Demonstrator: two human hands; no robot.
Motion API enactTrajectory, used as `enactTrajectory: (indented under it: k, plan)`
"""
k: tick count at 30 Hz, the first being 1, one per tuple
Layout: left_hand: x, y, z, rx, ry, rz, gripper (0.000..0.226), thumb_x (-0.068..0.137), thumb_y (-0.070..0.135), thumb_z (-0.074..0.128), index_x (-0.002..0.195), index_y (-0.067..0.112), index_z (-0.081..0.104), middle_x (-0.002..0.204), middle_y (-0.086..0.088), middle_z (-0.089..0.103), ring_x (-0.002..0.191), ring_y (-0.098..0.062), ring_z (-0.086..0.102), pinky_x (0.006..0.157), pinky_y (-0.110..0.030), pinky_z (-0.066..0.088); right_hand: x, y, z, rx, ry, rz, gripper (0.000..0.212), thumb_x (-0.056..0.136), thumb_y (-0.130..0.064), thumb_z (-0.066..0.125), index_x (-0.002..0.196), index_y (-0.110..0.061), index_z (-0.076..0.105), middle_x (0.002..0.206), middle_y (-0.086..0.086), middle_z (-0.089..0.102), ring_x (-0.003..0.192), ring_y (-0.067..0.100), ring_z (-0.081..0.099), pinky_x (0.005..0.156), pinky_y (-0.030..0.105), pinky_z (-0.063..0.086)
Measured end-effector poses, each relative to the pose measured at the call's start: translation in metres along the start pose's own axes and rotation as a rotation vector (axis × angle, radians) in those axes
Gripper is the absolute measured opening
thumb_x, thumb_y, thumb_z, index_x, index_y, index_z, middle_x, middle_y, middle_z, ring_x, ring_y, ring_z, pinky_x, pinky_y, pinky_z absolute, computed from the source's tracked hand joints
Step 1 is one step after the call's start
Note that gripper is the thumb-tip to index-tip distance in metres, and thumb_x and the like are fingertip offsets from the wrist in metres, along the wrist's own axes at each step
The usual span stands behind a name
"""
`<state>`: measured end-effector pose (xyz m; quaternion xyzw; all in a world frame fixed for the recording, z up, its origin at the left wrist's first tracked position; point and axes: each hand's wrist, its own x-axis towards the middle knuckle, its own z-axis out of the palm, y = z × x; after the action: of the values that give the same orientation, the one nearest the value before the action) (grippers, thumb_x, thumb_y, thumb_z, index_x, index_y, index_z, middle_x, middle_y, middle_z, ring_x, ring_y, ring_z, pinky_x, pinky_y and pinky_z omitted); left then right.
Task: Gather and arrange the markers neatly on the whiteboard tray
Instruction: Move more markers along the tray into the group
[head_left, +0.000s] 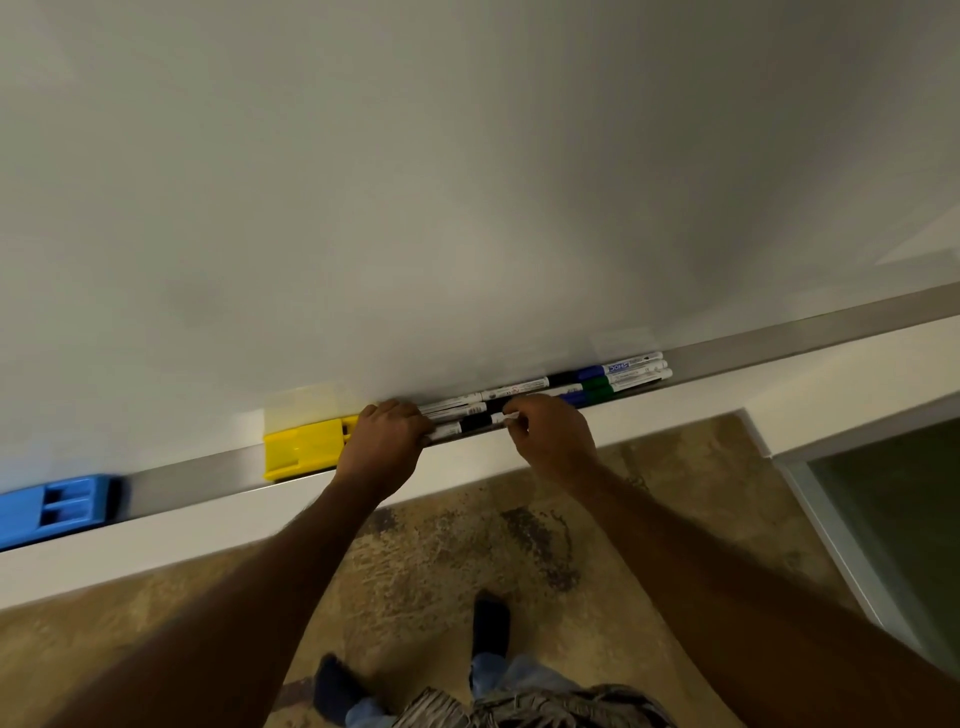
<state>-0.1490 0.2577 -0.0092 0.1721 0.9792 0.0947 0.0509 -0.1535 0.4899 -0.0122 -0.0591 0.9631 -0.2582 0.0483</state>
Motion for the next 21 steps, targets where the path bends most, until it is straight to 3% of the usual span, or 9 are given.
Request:
enactTrajectory:
  k: [6,12,21]
  plan:
    - [-0.001,-0.003,0.001,0.017,-0.008,0.046,0.019,0.093,0.026,0.054,0.106,0.021,0.066,0.103,-0.003,0.064,0.101,-0.025,0.056,0.083,-0.037,0.041,0.005,-0.012,0.006,-0.022,-0.053,-0.09,0.021,0.092,-0.029,0.059,0.107,-0.017,0.068,0.099,0.004,0.071,0.091,0.02,0.064,0.079,0.032,0.052]
    - [-0.002,-0.005,0.002,0.011,-0.01,0.045,0.021,0.093,0.021,0.052,0.109,0.022,0.066,0.102,-0.002,0.063,0.1,-0.026,0.056,0.081,-0.036,0.041,0.014,-0.025,0.008,-0.155,-0.223,-0.211,0.026,0.089,-0.038,0.06,0.107,-0.02,0.065,0.103,0.002,0.065,0.094,0.023,0.061,0.079,0.039,0.052]
    - [-0.007,0.007,0.006,0.057,0.04,-0.042,0.025,0.092,0.037,0.056,0.106,0.022,0.07,0.102,-0.006,0.063,0.098,-0.029,0.058,0.081,-0.038,0.041,0.022,-0.035,0.011,-0.209,-0.282,-0.229,0.026,0.086,-0.038,0.064,0.103,-0.018,0.065,0.1,0.003,0.062,0.092,0.024,0.06,0.08,0.04,0.051]
